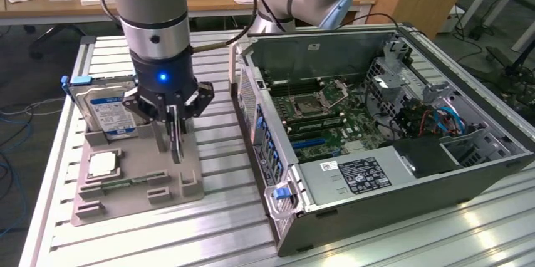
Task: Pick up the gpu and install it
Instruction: 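Pick up the gpu and move the gpu toward the slot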
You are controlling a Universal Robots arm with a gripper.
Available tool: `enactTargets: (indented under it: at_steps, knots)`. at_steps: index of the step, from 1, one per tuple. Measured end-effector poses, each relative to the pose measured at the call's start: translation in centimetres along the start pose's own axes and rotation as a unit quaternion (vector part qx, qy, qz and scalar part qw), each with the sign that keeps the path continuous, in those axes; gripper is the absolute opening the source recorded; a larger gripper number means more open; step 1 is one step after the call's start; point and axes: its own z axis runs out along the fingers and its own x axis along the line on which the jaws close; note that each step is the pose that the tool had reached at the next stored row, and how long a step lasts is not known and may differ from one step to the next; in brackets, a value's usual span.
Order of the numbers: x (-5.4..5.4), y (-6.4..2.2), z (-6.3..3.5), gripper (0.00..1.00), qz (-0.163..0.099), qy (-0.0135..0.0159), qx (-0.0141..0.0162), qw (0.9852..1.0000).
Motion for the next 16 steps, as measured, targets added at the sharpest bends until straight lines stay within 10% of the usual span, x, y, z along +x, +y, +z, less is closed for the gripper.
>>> enactTargets:
  at_steps: [16]
  knots:
    - [0.0, 0.24, -5.36, 0.28, 0.000, 0.0000, -0.0003, 1.0000]
